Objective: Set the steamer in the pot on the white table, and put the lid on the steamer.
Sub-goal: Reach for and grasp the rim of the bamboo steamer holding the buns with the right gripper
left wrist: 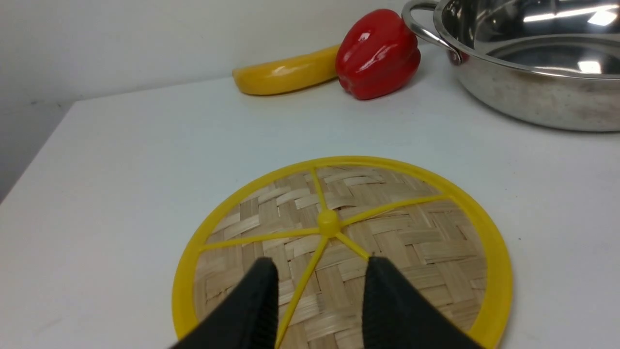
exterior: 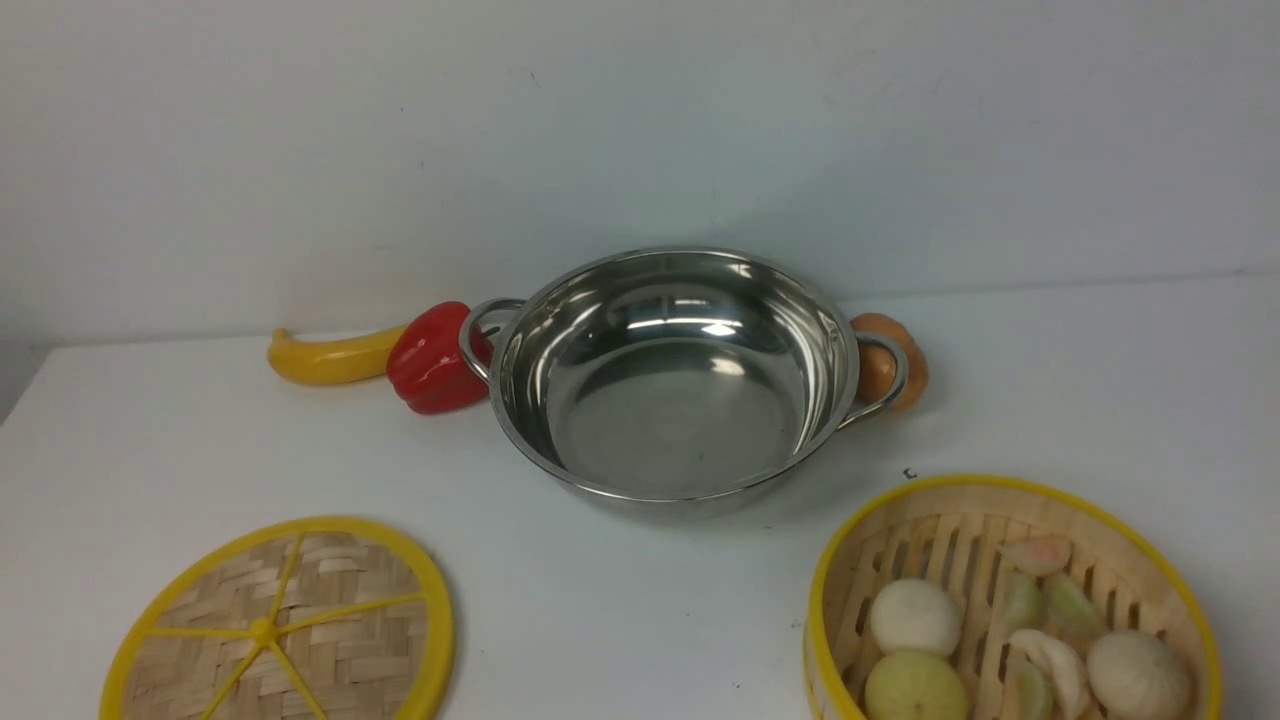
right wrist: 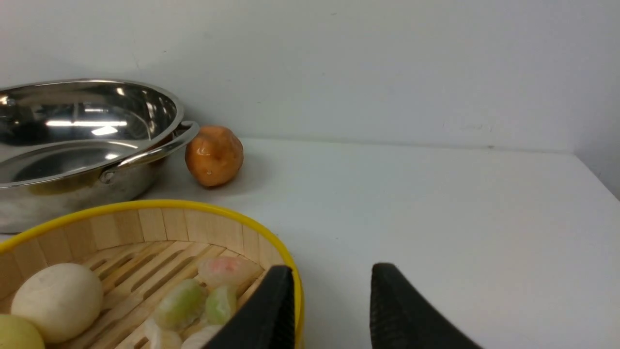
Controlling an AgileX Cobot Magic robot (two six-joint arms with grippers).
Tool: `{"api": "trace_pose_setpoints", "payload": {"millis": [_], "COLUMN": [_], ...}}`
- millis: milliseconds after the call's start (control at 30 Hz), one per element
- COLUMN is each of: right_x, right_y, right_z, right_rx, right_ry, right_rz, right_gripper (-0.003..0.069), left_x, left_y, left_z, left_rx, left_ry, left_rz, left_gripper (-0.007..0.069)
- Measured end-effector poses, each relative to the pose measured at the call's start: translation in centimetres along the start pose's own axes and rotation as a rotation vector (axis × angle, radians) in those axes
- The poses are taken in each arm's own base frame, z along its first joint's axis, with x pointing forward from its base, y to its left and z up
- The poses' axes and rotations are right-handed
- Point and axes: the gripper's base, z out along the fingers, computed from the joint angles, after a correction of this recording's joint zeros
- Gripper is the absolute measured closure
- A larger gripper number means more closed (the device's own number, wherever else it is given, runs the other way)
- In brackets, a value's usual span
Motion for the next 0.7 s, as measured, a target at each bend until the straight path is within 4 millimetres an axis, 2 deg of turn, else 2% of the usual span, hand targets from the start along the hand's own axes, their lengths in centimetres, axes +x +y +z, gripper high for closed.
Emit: {"api": "trace_pose_setpoints", "payload": {"millis": [700], "right_x": [0.0], "right_y": [-0.06], "right_z": [0.0], "right_rx": [0.007], "right_ry": [0.0], "right_rz": [-0.027], "right_gripper": [0.0416], "left_x": [0.0], "left_y": [0.0], "left_z": [0.0], "left_rx": [0.0], "left_ry": [0.0], "left_rz": [0.0], "left_gripper": [0.0384]}}
